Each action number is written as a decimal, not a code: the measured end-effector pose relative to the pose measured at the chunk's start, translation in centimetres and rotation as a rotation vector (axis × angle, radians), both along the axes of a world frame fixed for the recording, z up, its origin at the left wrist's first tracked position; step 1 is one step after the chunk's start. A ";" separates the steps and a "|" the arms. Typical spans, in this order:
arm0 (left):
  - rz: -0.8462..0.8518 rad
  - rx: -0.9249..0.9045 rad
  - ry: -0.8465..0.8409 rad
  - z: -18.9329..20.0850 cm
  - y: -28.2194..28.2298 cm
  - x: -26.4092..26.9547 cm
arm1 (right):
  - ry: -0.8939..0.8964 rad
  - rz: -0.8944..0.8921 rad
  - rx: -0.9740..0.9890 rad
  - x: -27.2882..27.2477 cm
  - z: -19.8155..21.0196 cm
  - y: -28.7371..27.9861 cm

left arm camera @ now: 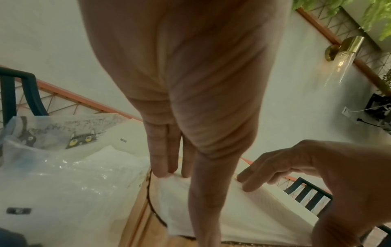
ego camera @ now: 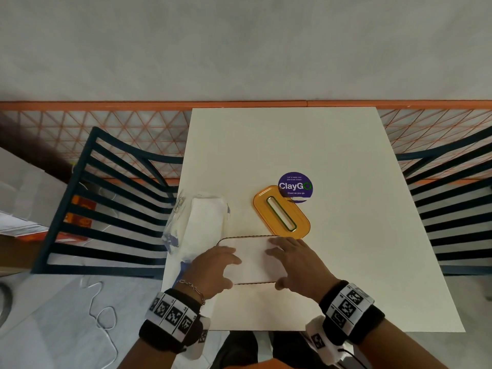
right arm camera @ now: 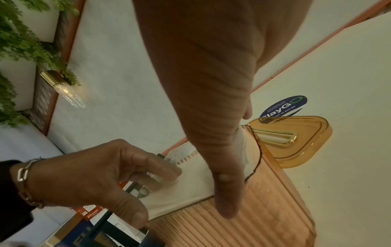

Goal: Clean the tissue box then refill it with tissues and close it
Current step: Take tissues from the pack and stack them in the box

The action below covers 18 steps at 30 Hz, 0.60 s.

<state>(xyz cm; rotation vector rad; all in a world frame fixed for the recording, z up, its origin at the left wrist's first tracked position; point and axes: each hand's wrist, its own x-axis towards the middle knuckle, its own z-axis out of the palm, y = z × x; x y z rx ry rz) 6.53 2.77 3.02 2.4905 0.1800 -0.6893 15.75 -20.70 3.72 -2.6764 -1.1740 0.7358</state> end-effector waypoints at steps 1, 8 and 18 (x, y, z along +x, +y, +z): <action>0.004 -0.004 0.002 -0.1 0.1 -0.1 | 0.008 -0.002 0.005 0.0 0.0 -0.1; 0.058 -0.046 0.037 -0.1 0.6 -0.2 | 0.055 0.002 0.031 0.2 0.1 -0.4; 0.000 -0.002 -0.025 -0.8 0.7 -0.3 | 0.138 -0.046 0.080 0.4 0.1 -0.9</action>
